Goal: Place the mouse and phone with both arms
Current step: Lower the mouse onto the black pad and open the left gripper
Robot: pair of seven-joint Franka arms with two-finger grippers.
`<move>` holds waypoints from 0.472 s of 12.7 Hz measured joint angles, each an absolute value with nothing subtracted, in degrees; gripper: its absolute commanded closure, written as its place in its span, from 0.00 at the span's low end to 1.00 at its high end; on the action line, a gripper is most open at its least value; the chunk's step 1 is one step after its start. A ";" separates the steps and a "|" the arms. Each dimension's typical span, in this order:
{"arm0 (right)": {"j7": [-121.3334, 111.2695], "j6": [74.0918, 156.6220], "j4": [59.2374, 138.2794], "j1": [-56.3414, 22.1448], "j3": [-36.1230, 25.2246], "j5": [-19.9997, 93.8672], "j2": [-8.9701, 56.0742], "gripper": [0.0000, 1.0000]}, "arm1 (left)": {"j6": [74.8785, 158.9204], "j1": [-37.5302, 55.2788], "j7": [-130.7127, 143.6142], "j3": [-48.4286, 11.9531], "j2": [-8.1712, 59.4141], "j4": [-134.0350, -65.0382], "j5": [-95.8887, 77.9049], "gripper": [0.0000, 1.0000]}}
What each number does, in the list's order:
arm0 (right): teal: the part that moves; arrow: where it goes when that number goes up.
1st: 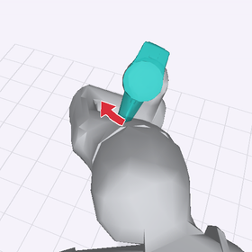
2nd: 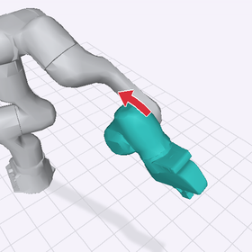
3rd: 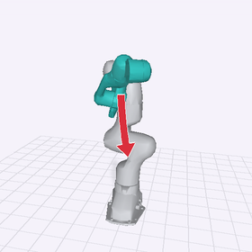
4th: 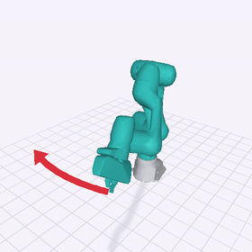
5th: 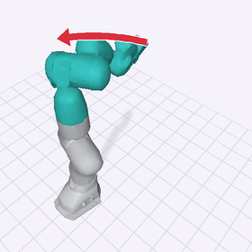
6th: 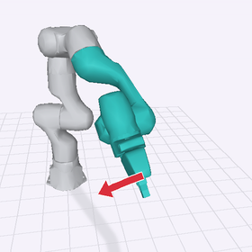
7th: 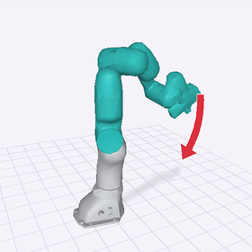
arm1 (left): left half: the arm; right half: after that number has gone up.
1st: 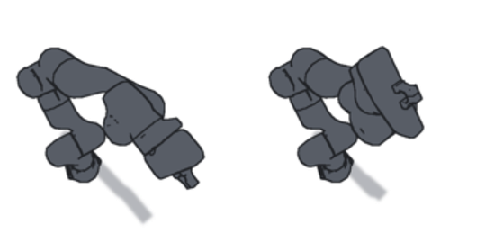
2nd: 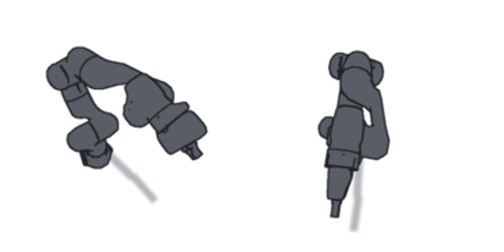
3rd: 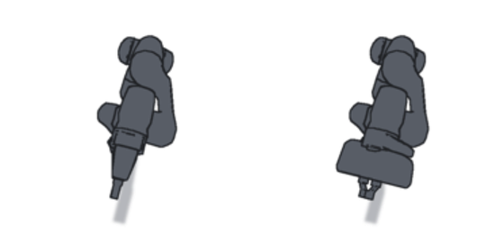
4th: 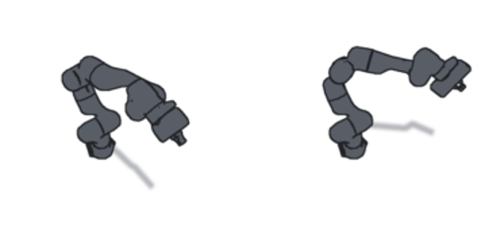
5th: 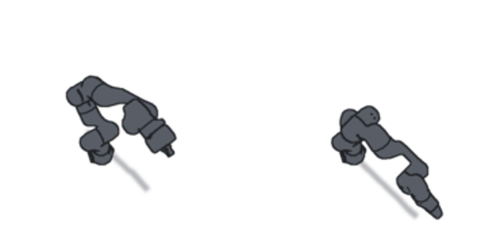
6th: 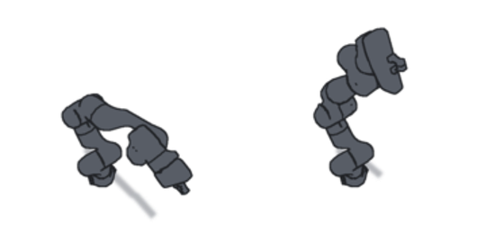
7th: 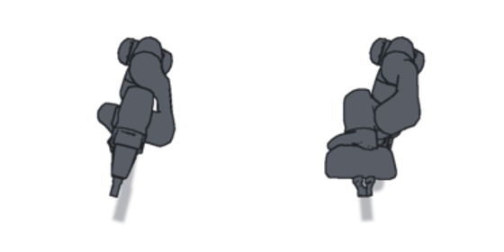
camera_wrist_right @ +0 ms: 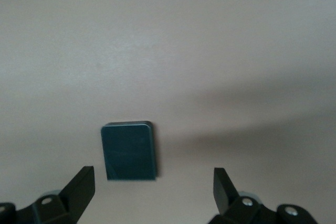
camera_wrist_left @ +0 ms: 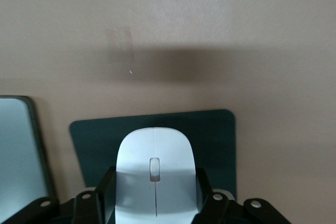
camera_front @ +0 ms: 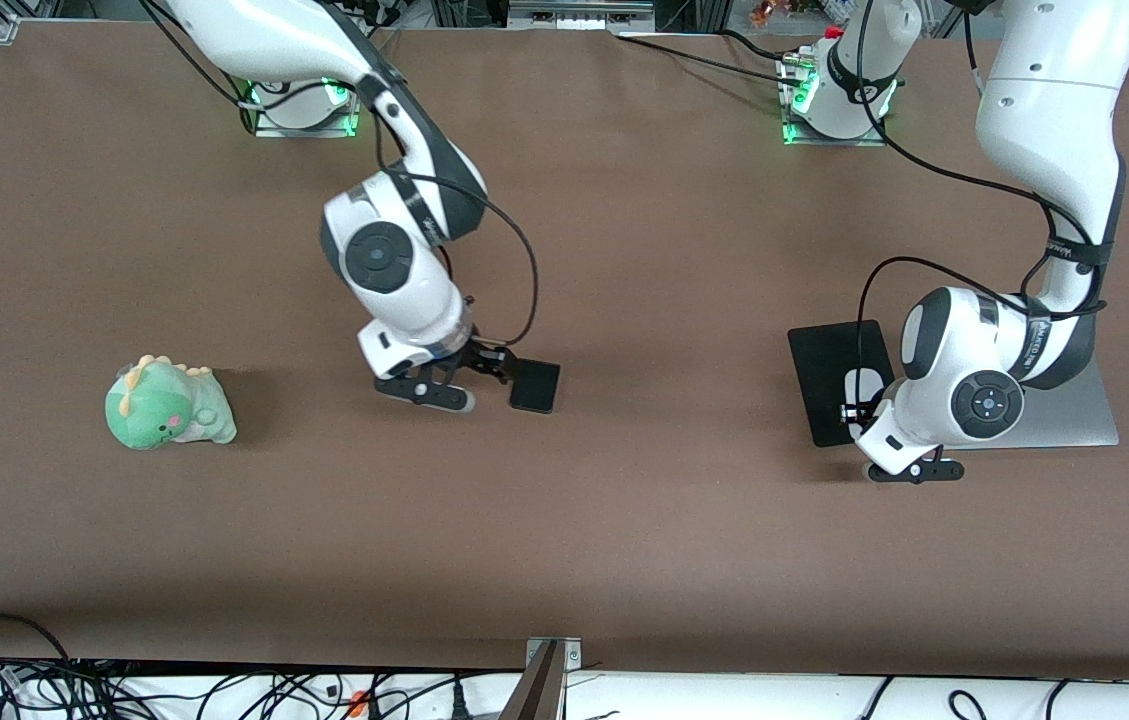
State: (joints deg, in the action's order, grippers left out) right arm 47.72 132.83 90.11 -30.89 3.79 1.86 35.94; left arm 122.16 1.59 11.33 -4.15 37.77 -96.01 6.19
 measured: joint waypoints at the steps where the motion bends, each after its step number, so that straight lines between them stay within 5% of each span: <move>1: 49.96 134.88 89.73 -32.00 3.76 0.50 37.95 0.00 | 124.91 1.38 10.24 -4.22 37.76 -98.27 6.20 0.64; 2: 51.85 136.18 89.07 -33.02 3.70 -0.80 39.89 0.00 | 127.18 1.19 8.98 -4.26 37.76 -100.02 6.20 0.15; 3: 53.19 137.14 88.24 -33.87 3.66 -1.80 41.74 0.00 | 128.59 0.78 8.06 -4.37 37.72 -101.18 6.20 0.00; 6: 54.28 139.37 86.50 -35.16 3.52 -2.67 45.55 0.00 | 128.71 -0.15 7.33 -4.71 36.75 -101.85 6.20 0.00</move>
State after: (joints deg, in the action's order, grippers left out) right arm 54.28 139.37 86.50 -35.16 3.52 -2.67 45.55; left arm 128.71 -0.15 7.33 -4.71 36.75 -101.85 6.20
